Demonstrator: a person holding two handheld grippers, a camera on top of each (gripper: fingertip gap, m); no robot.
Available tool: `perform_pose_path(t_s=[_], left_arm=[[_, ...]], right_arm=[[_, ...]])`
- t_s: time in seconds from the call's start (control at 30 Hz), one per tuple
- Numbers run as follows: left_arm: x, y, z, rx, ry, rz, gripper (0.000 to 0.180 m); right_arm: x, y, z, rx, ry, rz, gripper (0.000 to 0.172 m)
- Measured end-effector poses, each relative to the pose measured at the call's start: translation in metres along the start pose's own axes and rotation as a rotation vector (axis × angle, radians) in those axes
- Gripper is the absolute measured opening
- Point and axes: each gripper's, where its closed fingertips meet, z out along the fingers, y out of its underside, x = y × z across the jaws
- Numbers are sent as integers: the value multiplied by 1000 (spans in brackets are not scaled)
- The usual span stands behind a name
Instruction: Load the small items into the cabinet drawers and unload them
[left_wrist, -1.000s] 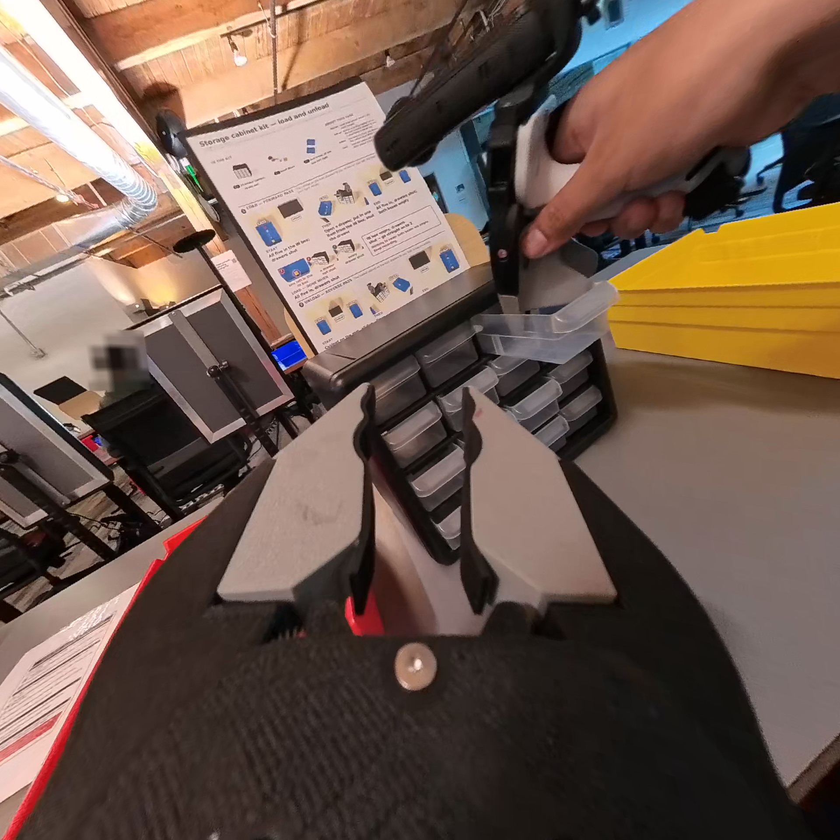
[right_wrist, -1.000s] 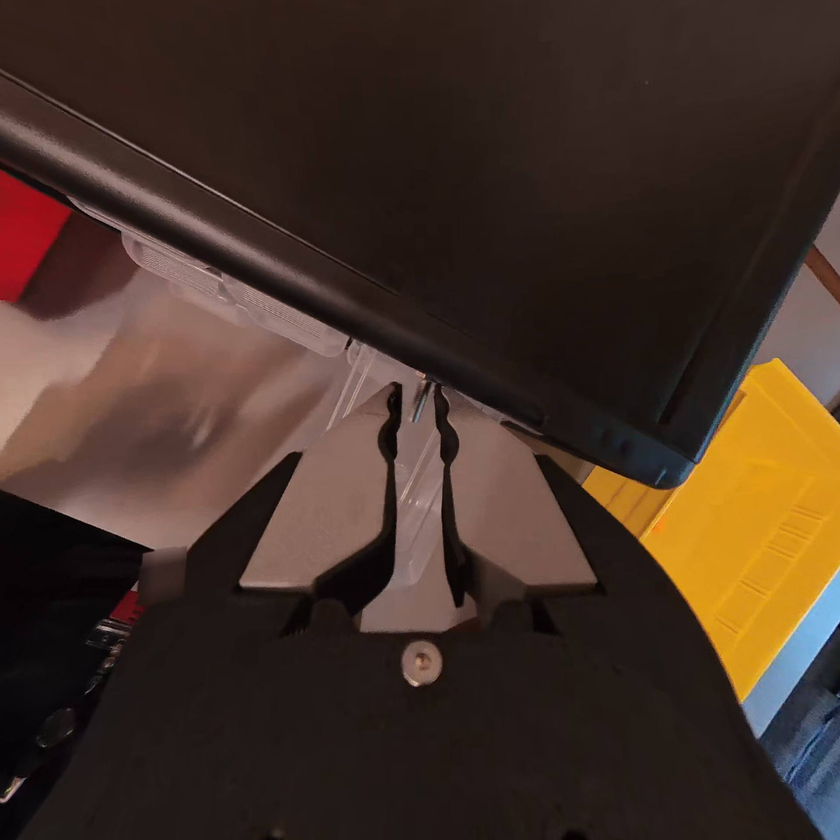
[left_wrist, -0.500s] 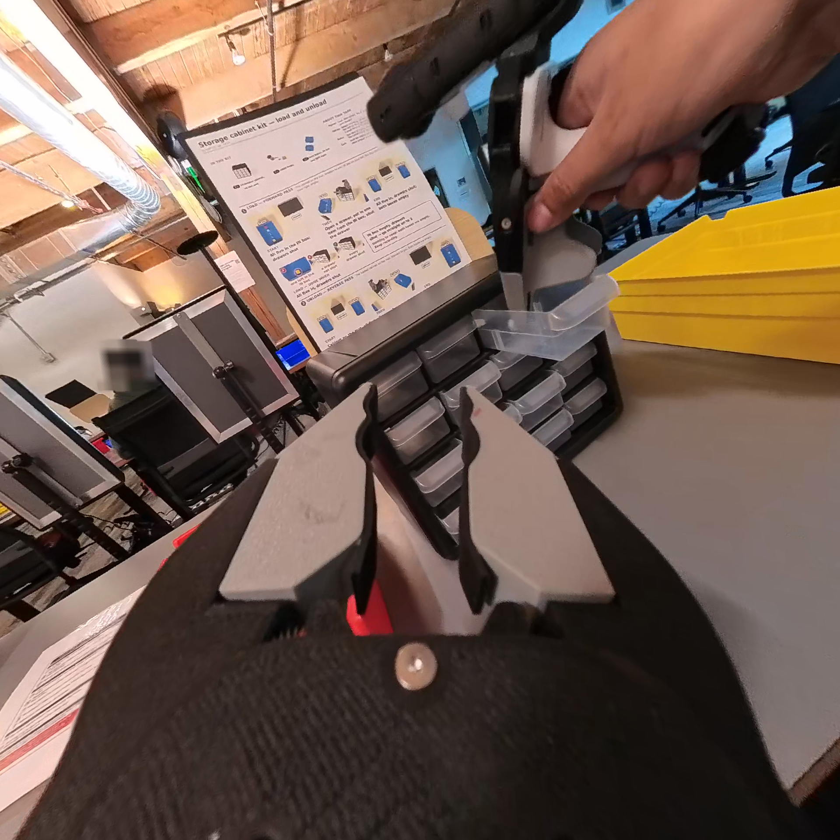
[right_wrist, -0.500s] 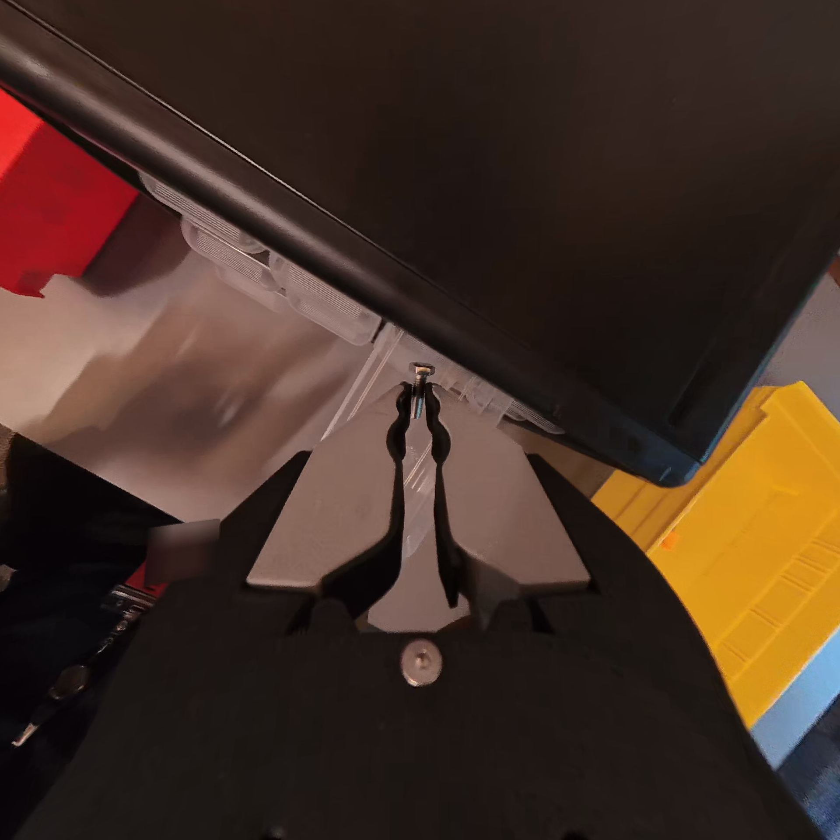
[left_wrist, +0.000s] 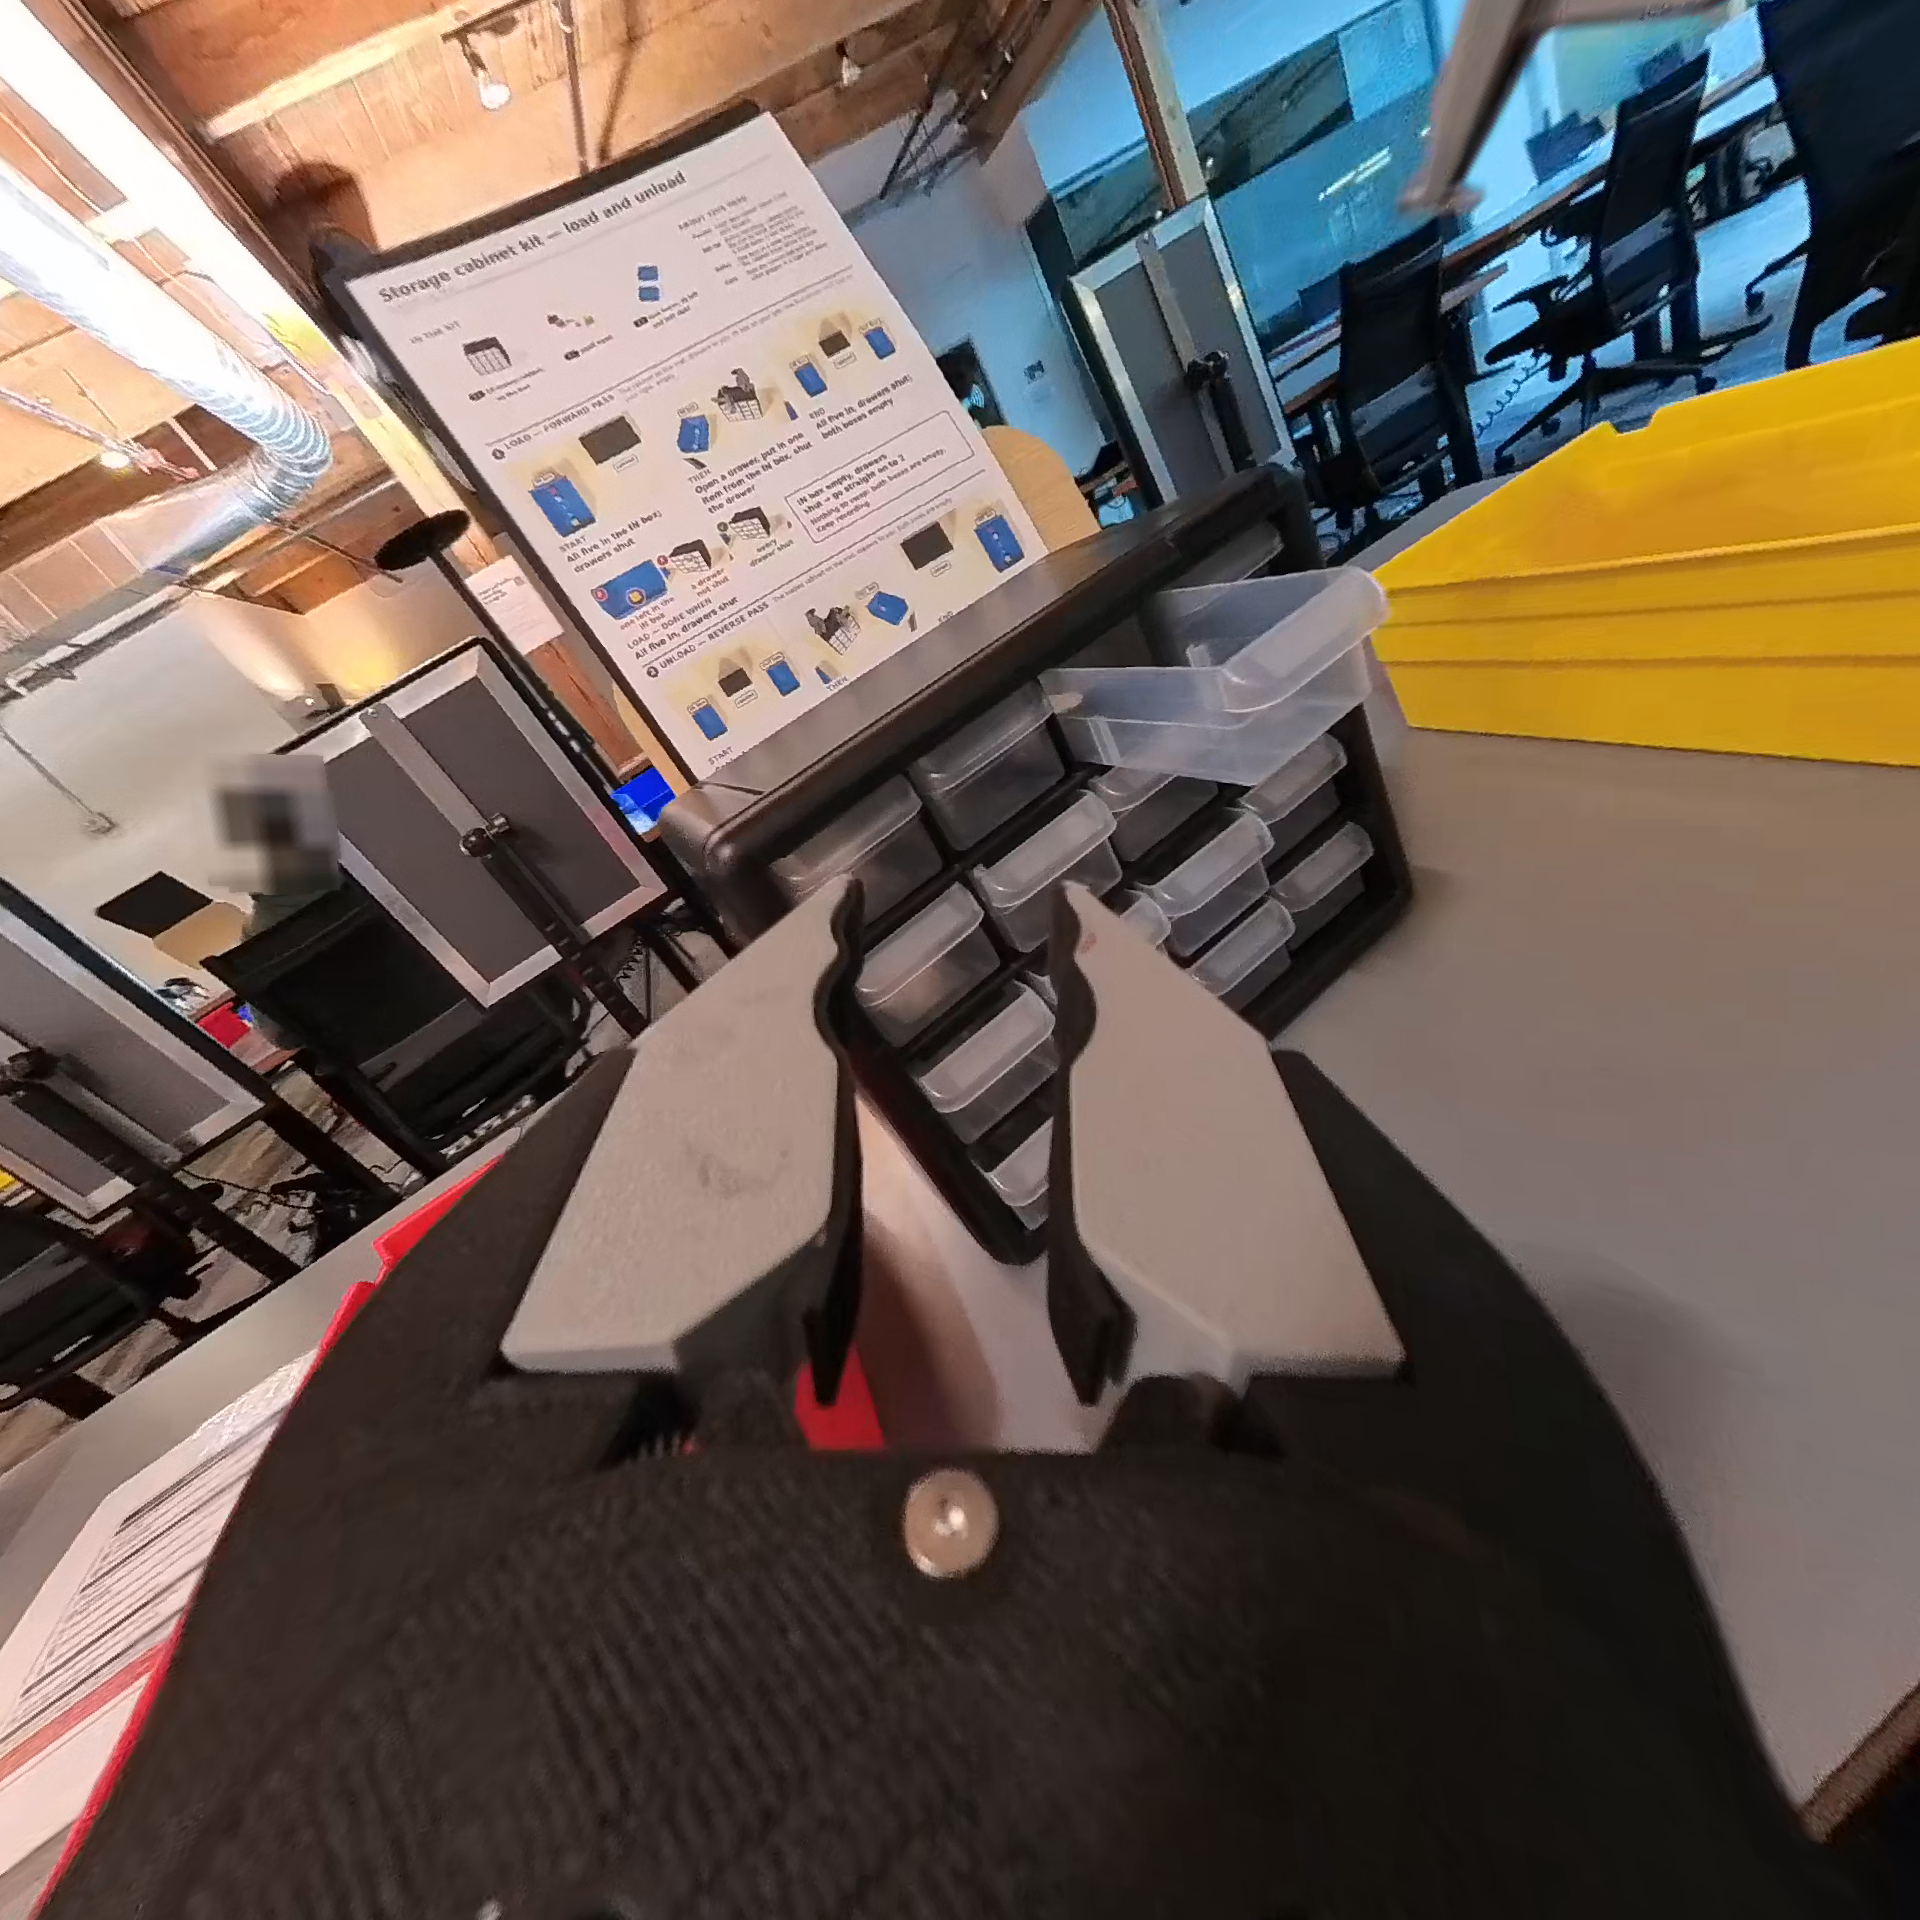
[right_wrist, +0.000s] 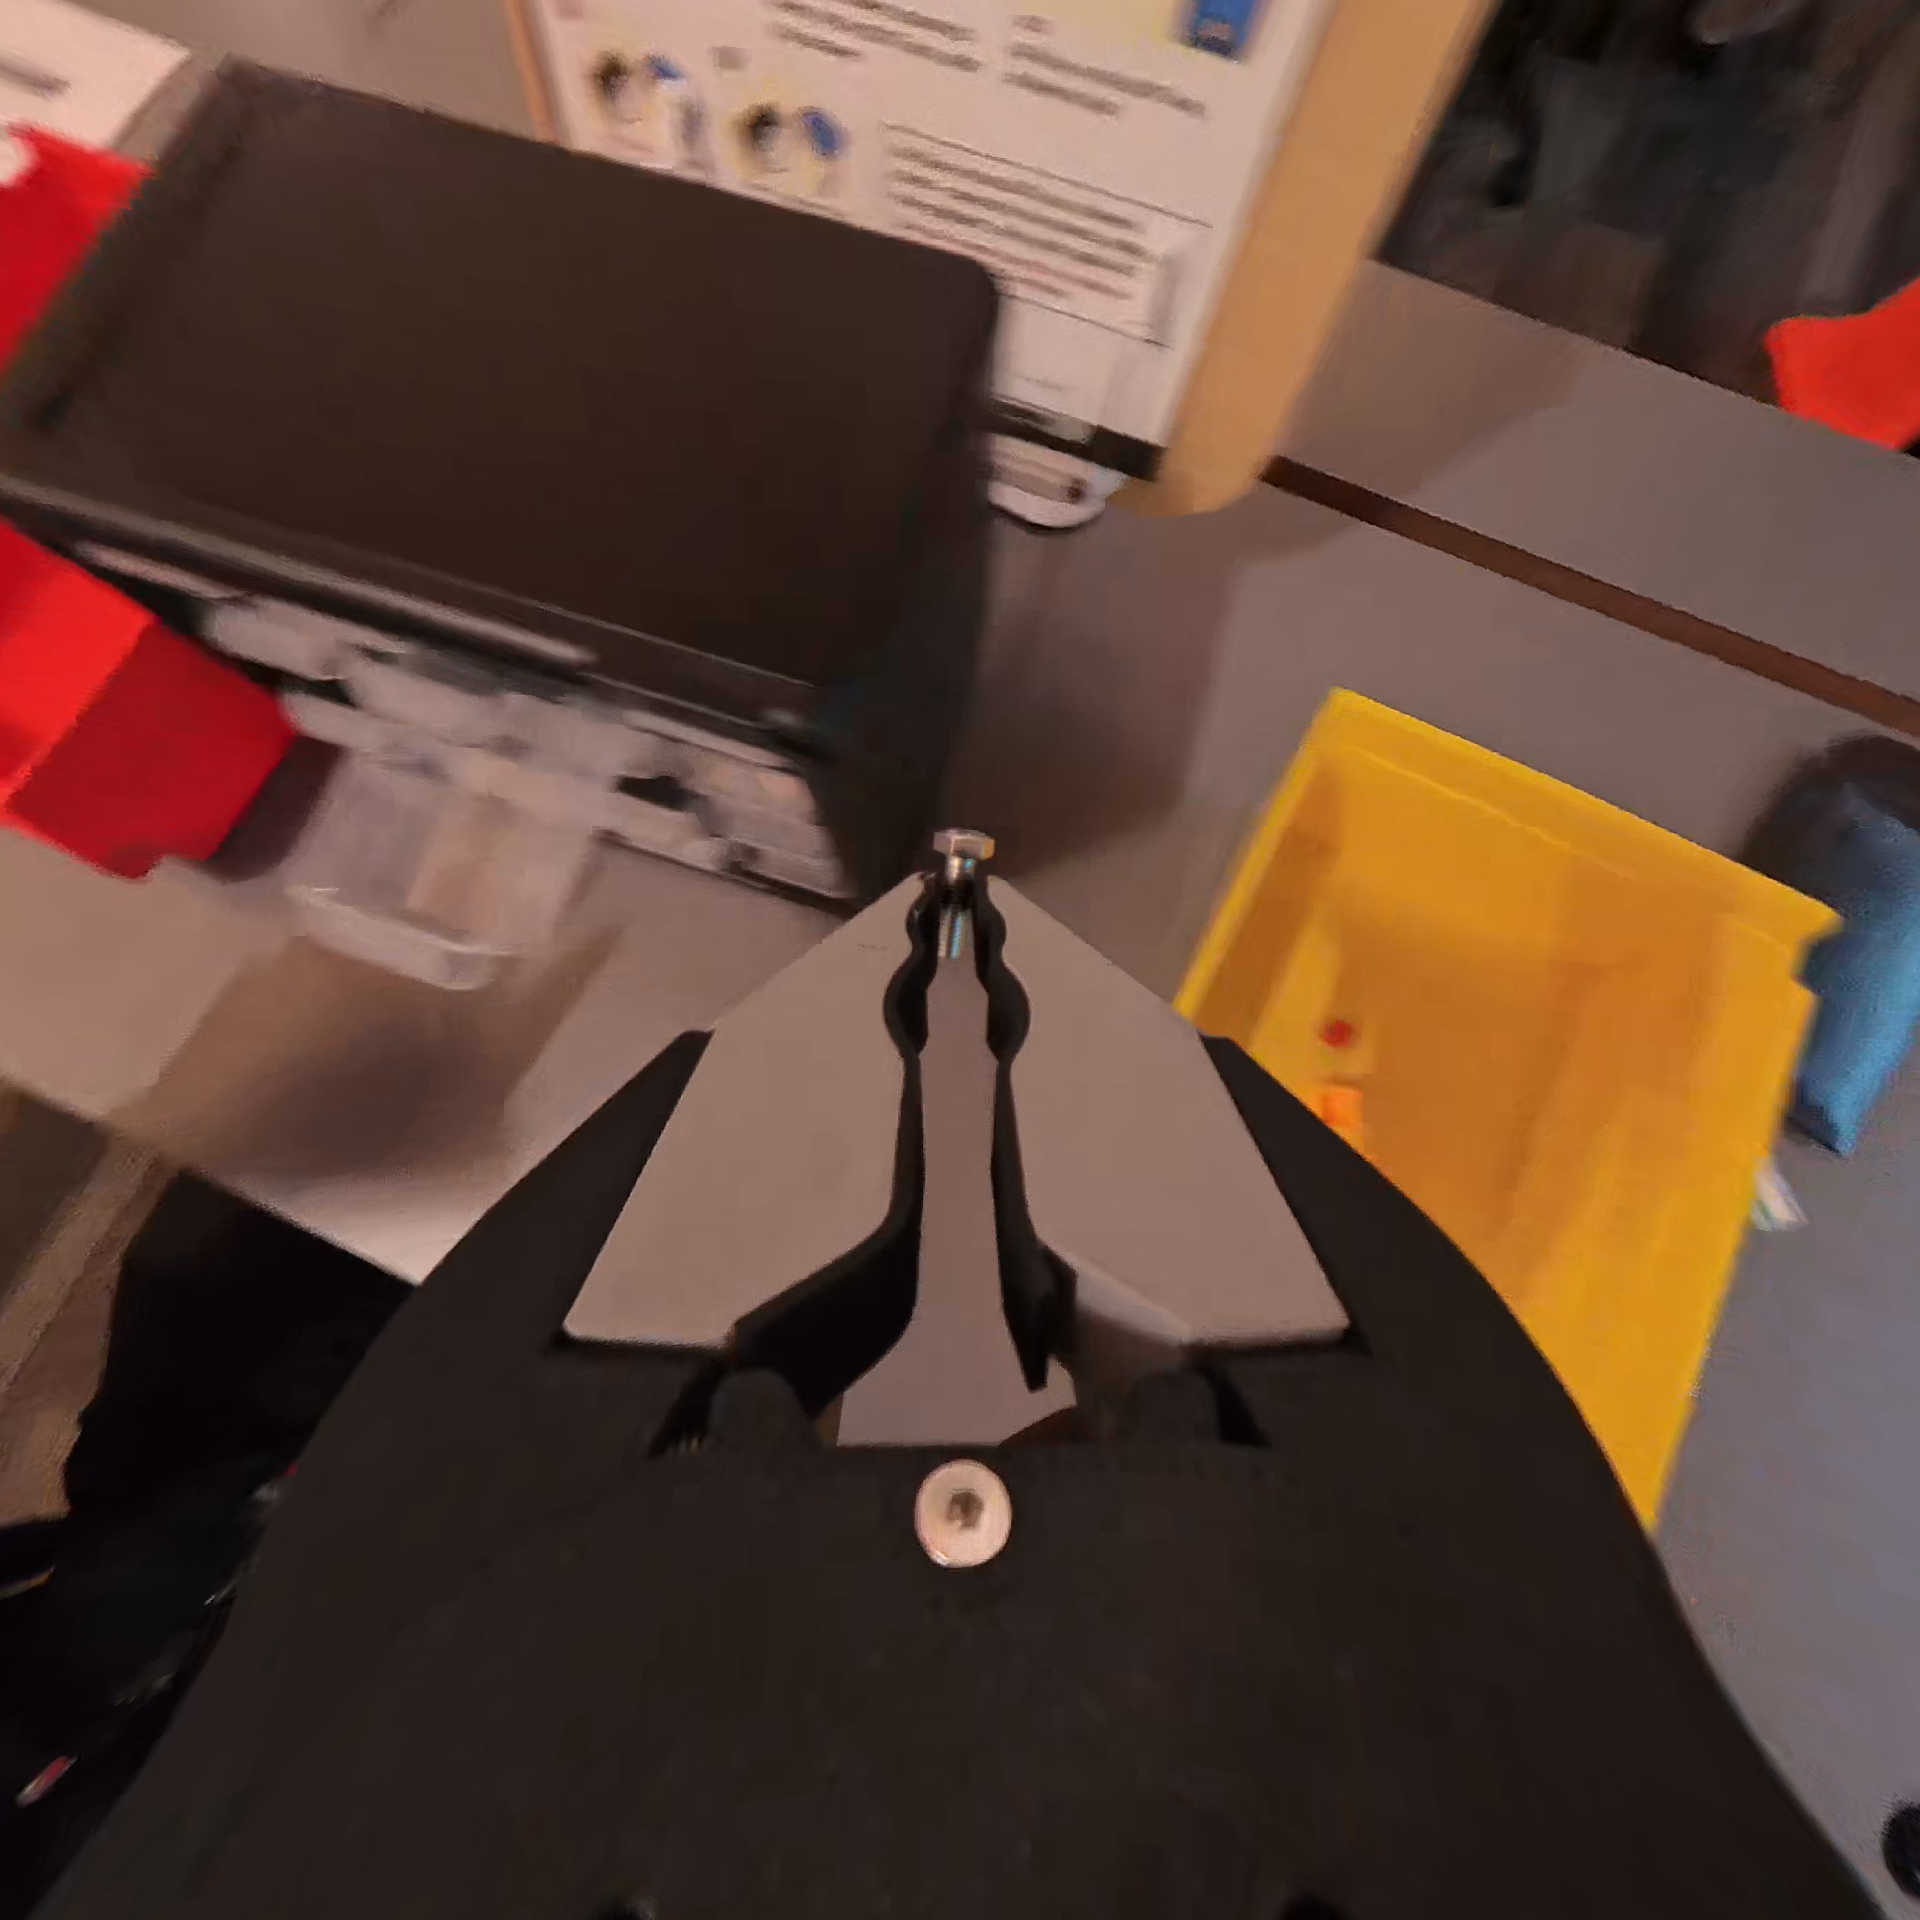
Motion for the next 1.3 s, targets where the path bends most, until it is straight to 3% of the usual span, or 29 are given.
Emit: perform_pose_path(t_s=[0.13, 0.33, 0.5, 0.67, 1.07, 1.17, 1.3], left_arm=[[4, 2, 3, -14, 1, 18, 33], [17, 12, 13, -51, 26, 41, 32], [27, 29, 25, -100, 36, 75, 31], [30, 47, 35, -142, 49, 72, 32], [31, 55, 38, -157, 64, 68, 31], [30, 52, 37, -151, 63, 66, 31], [30, 47, 33, -141, 63, 64, 31]], right_arm=[[78, 34, 12, -5, 67, 118, 2], [154, 97, 95, -151, 117, 220, 2], [190, 129, 153, -252, 146, 269, 2], [208, 153, 186, -333, 173, 290, 2], [213, 165, 197, -381, 183, 342, 4], [211, 165, 194, -394, 186, 348, 31], [204, 151, 175, -333, 169, 345, 31]])
